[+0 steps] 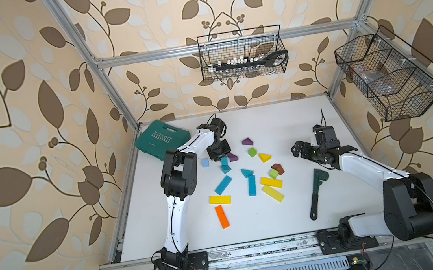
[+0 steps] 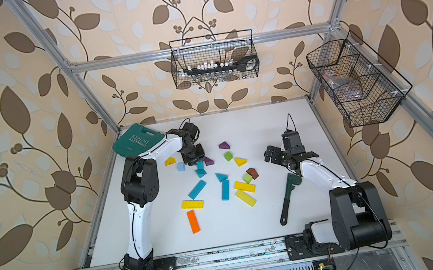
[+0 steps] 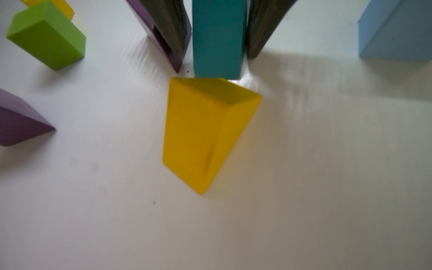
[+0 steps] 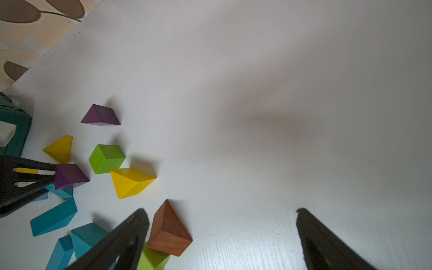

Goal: Assemble a small pinwheel with building blocks
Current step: Adjust the building block at the center of the board.

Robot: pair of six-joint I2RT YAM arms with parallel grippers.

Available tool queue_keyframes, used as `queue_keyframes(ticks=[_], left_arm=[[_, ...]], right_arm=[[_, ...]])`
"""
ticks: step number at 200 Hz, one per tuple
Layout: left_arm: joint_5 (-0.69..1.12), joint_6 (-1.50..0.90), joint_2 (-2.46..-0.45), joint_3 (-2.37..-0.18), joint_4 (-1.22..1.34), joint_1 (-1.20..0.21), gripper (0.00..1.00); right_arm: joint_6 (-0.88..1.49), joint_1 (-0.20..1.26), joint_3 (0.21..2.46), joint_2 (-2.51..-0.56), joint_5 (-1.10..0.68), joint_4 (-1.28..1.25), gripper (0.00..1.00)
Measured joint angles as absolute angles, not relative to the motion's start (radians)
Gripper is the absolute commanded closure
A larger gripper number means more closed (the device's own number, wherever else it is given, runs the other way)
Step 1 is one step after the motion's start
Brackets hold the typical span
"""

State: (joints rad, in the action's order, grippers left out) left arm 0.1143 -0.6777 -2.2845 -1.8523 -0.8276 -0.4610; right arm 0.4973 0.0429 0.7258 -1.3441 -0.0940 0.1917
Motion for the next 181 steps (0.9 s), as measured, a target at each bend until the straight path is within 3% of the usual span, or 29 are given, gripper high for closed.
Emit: queue_keyframes(ticks=[45,73,99,121,156,181], left_arm=[[0.141,-0.674,-2.331,-1.938,-0.842,-0.484,0.56],[0.110,-0.656,-2.317,-1.938,-0.905,-0.490,0.39],[0.056,-0.613,-2.185,-1.820,-0.928,-0.463,0.17],[0.015,-0.554,-2.005,-1.691,-0.942,-0.379,0.10],[-0.148,-0.485,-1.863,-1.634,-0.988,-0.207,0.07],[-0.234,-0.443,-1.900,-1.635,-1.036,-0.192,0.09]], right_arm=[[0.498,0.043,0.726,-1.344,-0.094,0.192,0.00],[0.498,0.043,0.726,-1.344,-0.094,0.192,0.00],[0.498,0.043,0.726,-1.344,-0.096,0.192,0.00],[0.498,0.043,0.726,-1.344,-0.099,0.192,0.00],[0.498,0.043,0.726,-1.344,-0.102,0.191,0.00],[0.498,0.043,0.726,-1.344,-0.102,0.191,0.00]])
